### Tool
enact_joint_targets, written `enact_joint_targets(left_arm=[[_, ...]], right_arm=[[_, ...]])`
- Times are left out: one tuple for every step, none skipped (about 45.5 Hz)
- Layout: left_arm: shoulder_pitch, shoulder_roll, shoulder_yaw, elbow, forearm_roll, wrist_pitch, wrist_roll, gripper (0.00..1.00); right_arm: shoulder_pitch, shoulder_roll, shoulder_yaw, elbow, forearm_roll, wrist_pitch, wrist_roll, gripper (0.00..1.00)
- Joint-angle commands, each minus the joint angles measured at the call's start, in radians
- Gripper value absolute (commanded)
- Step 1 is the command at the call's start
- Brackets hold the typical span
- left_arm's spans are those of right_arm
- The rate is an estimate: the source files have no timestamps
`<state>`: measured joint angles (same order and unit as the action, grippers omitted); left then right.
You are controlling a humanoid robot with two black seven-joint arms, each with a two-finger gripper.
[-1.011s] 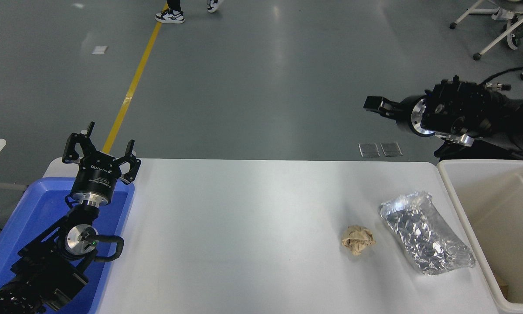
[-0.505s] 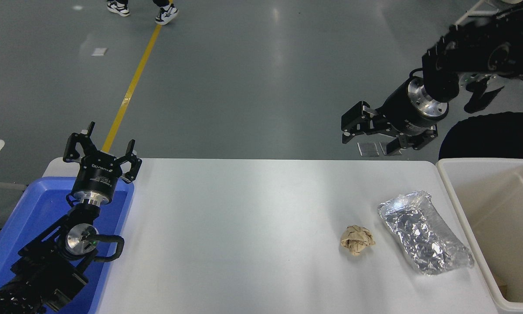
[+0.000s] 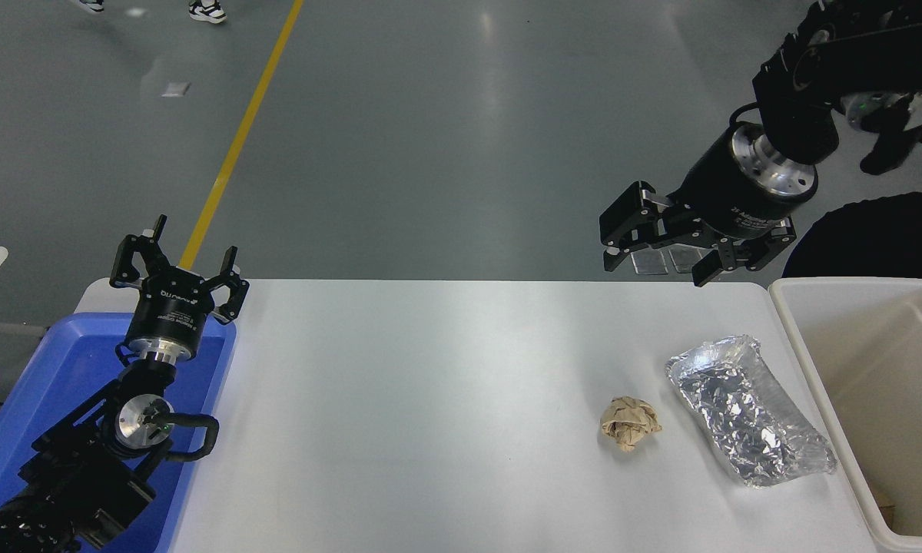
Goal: Pick up paper cup place in dustbin
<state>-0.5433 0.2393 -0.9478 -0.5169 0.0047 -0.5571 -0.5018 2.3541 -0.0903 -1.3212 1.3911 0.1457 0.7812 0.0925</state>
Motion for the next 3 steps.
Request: enact_joint_targets(left_arm=[[0.000,0.000,0.000,0.000,0.000,0.000,0.000,0.98],[0.000,0.000,0.000,0.000,0.000,0.000,0.000,0.98],[0.000,0.000,0.000,0.000,0.000,0.000,0.000,0.98]], right_arm=[[0.007,0.043,0.002,0.002,0.000,0.004,0.000,1.00],[0.007,0.043,0.002,0.002,0.000,0.004,0.000,1.00],[0.005,0.043,0.002,0.002,0.000,0.004,0.000,1.00]])
